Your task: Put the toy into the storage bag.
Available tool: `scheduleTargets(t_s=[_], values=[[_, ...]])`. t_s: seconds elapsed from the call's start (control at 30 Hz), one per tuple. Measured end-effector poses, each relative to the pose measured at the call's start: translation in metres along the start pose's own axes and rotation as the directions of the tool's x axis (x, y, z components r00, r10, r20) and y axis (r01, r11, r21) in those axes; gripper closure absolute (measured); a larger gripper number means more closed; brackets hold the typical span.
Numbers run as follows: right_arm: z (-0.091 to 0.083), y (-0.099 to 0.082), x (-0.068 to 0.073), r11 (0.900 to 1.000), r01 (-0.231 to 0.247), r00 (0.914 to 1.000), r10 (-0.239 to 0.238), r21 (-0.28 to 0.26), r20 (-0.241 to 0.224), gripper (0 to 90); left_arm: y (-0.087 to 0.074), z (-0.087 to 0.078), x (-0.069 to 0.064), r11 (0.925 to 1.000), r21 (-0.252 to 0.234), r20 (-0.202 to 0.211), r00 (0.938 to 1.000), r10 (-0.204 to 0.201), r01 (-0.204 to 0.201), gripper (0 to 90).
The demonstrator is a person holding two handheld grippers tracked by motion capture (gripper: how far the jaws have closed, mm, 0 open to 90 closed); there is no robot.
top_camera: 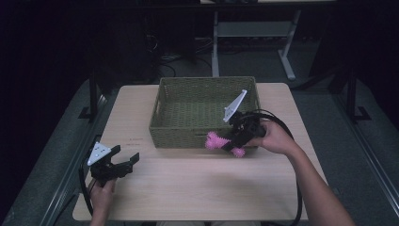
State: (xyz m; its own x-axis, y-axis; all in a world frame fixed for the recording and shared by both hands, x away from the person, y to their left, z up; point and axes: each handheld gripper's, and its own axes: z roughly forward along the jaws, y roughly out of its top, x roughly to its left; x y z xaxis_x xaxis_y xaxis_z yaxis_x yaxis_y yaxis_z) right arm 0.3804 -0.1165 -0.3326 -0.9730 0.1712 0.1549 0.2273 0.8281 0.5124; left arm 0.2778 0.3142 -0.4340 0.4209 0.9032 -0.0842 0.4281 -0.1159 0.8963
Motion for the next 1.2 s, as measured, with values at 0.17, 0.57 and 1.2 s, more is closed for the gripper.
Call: scheduleTargets(t_s=[0.17, 0.57, 1.2], values=[[-0.004, 0.003, -0.002, 1.0000, 0.003, 0.9999, -0.003, 0.009, 0.012, 58.1, 0.000, 0.000, 0.000, 1.0000, -0.001, 0.000, 1.0000, 0.000, 0.000, 13.9], [-0.016, 0.012, -0.006, 0.9998, 0.011, 0.9994, -0.011, 0.017, 0.032, 58.2, 0.000, 0.001, 0.000, 1.0000, -0.002, -0.001, 1.0000, -0.004, 0.004, 13.9], [-0.029, 0.027, -0.015, 0.9994, 0.024, 0.9982, -0.026, 0.027, 0.054, 58.2, 0.001, 0.001, 0.000, 1.0000, -0.006, -0.003, 1.0000, -0.008, 0.008, 13.9]])
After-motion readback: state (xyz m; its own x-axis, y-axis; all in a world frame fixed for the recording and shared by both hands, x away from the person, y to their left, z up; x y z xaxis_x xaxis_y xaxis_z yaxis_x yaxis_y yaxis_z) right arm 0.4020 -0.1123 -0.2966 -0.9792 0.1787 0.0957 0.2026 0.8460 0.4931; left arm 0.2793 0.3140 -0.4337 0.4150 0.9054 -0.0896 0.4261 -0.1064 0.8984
